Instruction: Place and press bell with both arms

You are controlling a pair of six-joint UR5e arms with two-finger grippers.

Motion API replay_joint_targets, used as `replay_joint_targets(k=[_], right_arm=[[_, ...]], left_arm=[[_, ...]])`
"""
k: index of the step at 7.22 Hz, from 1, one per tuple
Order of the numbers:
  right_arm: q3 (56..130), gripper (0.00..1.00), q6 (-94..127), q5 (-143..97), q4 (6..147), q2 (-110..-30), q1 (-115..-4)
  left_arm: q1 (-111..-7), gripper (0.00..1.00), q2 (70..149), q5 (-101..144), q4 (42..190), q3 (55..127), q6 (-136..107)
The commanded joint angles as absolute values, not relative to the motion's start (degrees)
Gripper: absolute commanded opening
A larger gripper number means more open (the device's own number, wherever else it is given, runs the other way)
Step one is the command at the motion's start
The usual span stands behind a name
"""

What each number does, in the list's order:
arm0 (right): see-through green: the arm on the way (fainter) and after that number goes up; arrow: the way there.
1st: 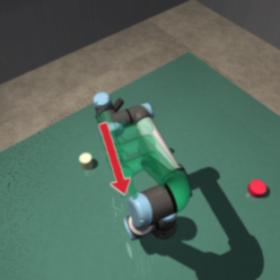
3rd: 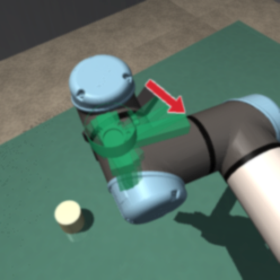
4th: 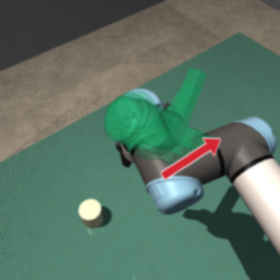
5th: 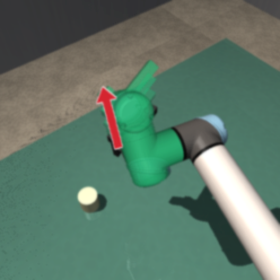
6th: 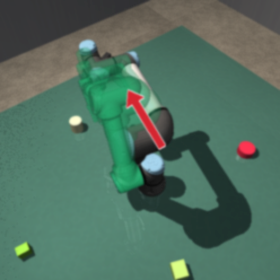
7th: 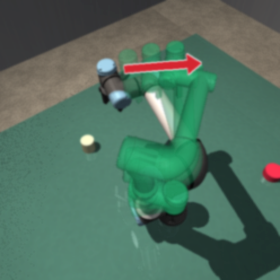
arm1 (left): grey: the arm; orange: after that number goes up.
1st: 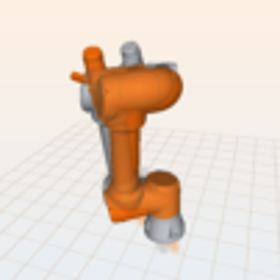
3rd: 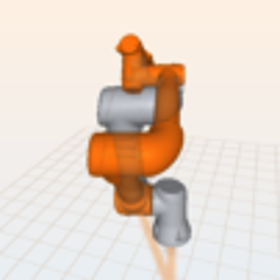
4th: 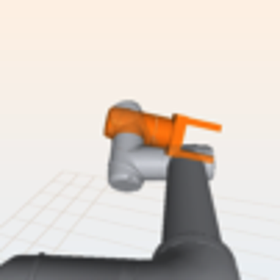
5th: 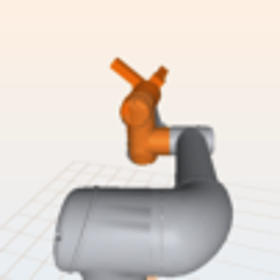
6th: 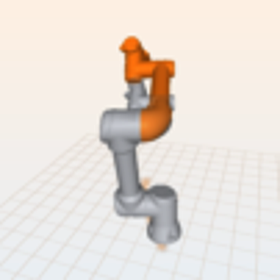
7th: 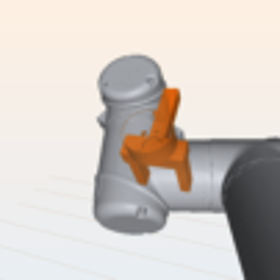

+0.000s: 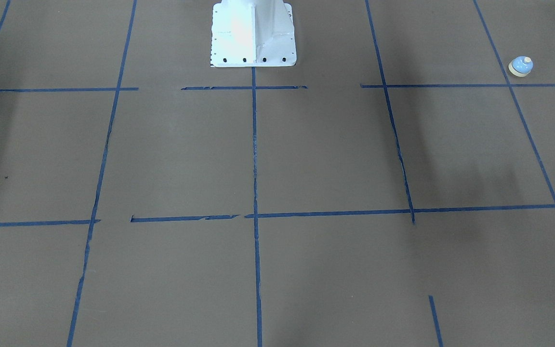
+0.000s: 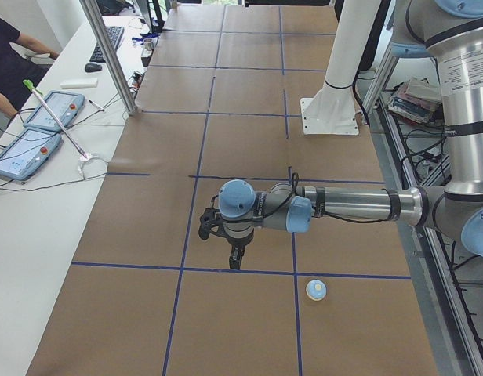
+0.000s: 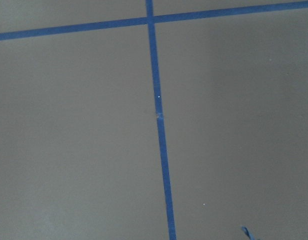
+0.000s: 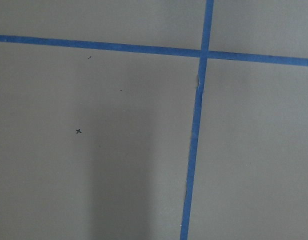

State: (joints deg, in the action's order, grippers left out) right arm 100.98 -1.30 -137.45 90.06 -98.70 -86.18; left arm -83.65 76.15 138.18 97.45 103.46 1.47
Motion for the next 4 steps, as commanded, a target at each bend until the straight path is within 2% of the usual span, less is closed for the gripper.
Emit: replay_joint_targets(k=[1, 2, 4], right_arm=[[100.9, 1.00, -1.2, -137.5, 90.1, -98.8, -86.0], [100.9, 1.00, -1.3, -137.5, 90.1, -98.8, -86.0], [100.9, 1.00, -1.3, -137.4, 90.1, -98.8, -85.6]], left_arm=[[-73.9, 1.00, 75.8, 138.2, 104.6, 103.4, -10.7], [-69.0, 1.00, 71.8, 134.2, 108.2, 103.4, -11.9], [-67.4, 1.00, 63.1, 132.9, 115.1, 101.3, -12.6]])
